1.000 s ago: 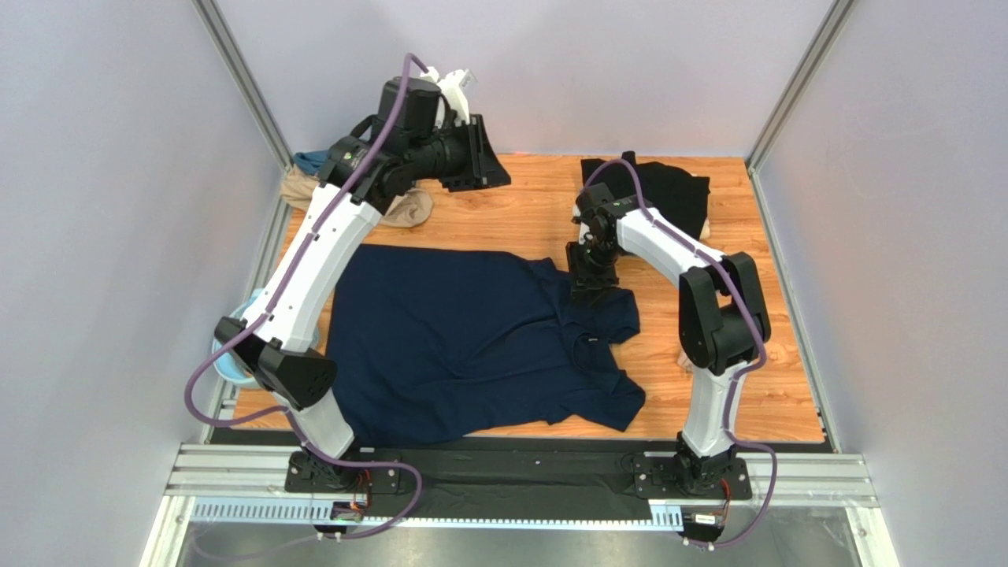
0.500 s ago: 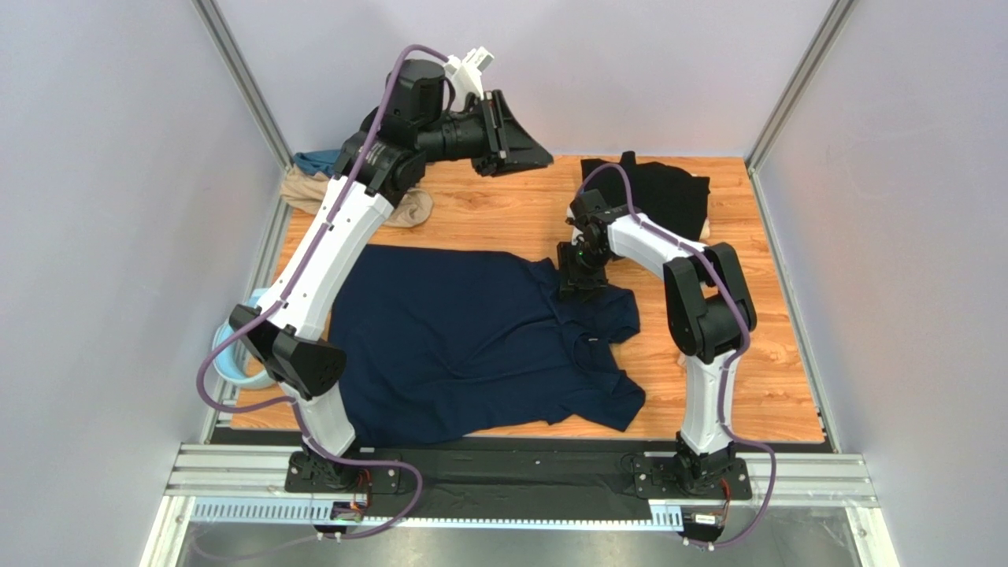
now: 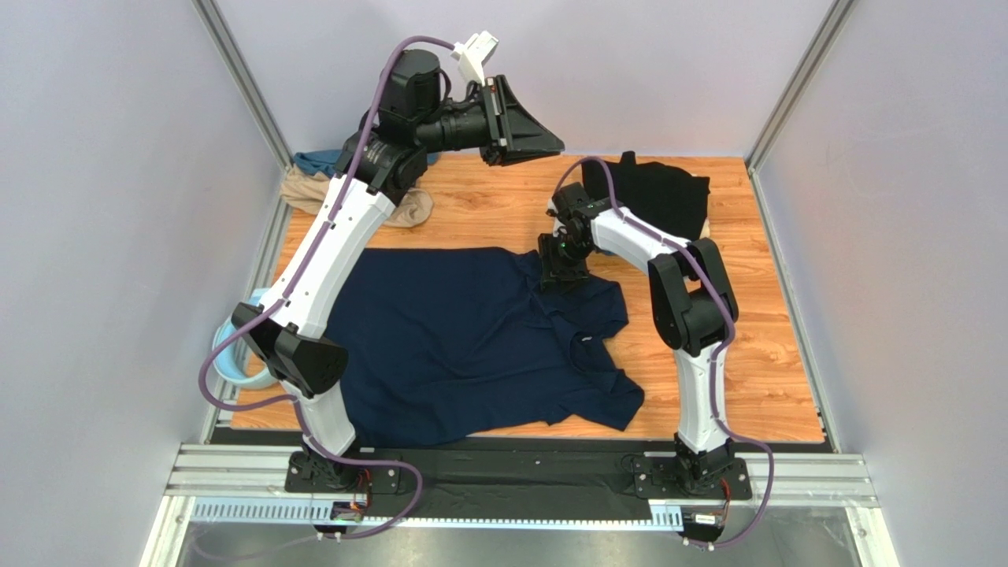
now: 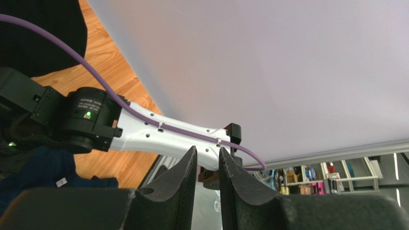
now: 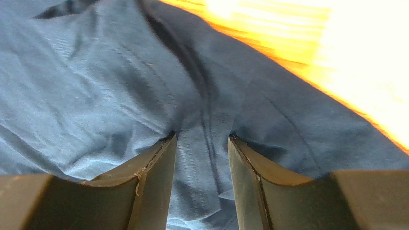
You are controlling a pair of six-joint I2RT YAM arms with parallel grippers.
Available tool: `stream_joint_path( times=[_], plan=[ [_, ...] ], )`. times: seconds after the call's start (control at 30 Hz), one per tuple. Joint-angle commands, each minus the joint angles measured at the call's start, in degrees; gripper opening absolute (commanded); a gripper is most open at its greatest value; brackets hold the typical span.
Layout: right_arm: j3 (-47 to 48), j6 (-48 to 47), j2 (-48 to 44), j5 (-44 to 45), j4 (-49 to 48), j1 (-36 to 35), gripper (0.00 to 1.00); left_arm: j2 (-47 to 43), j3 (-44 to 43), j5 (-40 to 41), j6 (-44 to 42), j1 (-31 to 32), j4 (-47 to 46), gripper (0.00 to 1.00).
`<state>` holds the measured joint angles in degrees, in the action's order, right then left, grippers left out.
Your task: Fold and stack the t-shirts
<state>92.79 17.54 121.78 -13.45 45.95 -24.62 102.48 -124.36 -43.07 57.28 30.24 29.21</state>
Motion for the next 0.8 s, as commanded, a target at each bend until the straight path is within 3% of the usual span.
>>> stream_joint_path(
  times=[0.0, 0.27, 0.77],
  plan=[
    [4.3, -0.2, 0.1, 0.3, -0.9, -1.0, 0.49, -0.9, -2.3, -3.2, 6.3, -0.1, -3.0, 0.30],
    [7.2, -0.9, 1.9, 8.9, 2.6, -0.3, 0.49, -1.2, -0.2, -4.7, 6.4, -0.6, -4.1, 0.30],
    [9.5, -0.5, 3.6, 5.7, 2.6, 0.5, 0.49, -2.4, 1.7, -4.9, 5.5, -0.7, -4.3, 0.30]
  ],
)
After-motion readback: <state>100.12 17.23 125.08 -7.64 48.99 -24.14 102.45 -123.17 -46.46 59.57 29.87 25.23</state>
